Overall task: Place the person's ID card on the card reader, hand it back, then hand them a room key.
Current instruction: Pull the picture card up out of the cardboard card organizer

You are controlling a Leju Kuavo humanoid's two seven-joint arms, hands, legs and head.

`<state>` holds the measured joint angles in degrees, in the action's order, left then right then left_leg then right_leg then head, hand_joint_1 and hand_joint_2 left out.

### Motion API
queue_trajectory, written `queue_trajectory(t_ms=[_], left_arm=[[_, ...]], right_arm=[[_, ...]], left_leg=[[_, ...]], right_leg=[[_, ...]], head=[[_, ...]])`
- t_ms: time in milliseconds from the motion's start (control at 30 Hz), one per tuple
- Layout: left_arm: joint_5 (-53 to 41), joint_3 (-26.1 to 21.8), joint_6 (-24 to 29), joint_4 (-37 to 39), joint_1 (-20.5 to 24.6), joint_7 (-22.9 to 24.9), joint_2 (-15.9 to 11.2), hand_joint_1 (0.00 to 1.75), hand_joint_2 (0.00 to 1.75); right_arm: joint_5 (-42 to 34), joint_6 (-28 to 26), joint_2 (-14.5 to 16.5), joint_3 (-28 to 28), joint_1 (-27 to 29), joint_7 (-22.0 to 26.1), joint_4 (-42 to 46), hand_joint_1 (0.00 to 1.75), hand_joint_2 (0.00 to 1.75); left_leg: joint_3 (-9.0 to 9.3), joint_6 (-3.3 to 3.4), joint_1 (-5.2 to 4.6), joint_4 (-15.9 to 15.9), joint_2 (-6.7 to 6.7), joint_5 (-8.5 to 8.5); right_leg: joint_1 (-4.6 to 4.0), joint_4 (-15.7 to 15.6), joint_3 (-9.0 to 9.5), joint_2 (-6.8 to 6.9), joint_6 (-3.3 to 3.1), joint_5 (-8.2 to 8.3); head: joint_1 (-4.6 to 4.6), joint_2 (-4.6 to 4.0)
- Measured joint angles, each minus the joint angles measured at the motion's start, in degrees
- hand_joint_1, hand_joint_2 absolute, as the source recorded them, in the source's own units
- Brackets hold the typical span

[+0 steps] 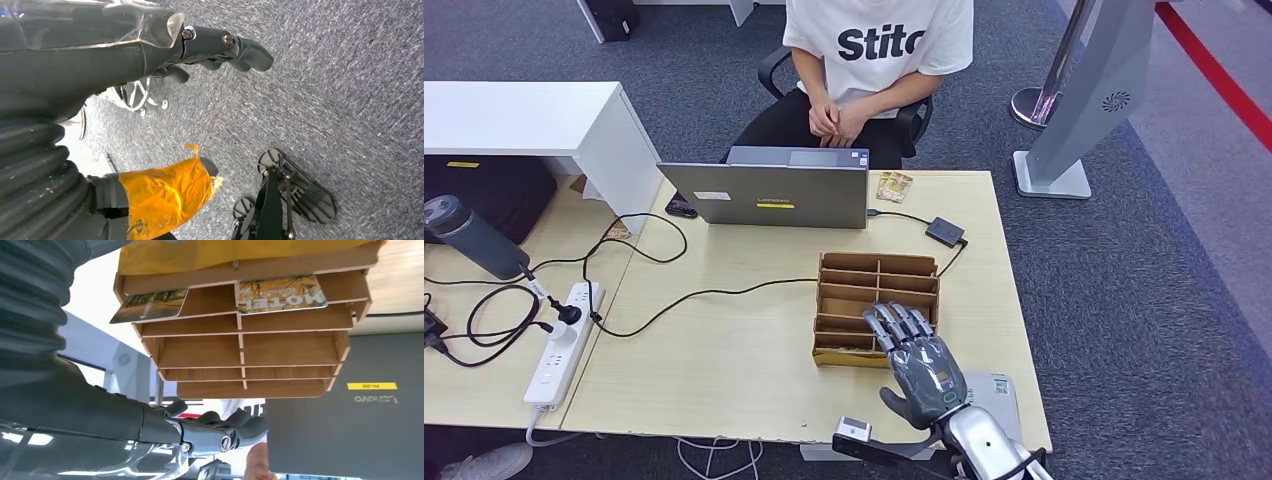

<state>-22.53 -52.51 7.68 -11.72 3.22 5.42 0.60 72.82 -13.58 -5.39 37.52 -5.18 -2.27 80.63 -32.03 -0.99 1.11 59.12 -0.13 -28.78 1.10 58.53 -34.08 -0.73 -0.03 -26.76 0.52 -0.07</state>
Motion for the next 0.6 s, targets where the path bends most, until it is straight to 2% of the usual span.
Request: queue_trajectory(t_ms=[600], left_arm=[[-1.00,-0.99,0.01,0.00,0.02,-0.02,0.24,0.00,1.75]], right_arm=[[2.28,0.37,2.44,-5.11,0.02,-0.77,-2.44,0.00,1.75]], left_leg=[[0.00,0.00,-0.01,0.00,0.00,0.00]], right_leg=[[0.00,0.00,0.00,0.00,0.00,0.00]], head=[[-0.01,0.00]])
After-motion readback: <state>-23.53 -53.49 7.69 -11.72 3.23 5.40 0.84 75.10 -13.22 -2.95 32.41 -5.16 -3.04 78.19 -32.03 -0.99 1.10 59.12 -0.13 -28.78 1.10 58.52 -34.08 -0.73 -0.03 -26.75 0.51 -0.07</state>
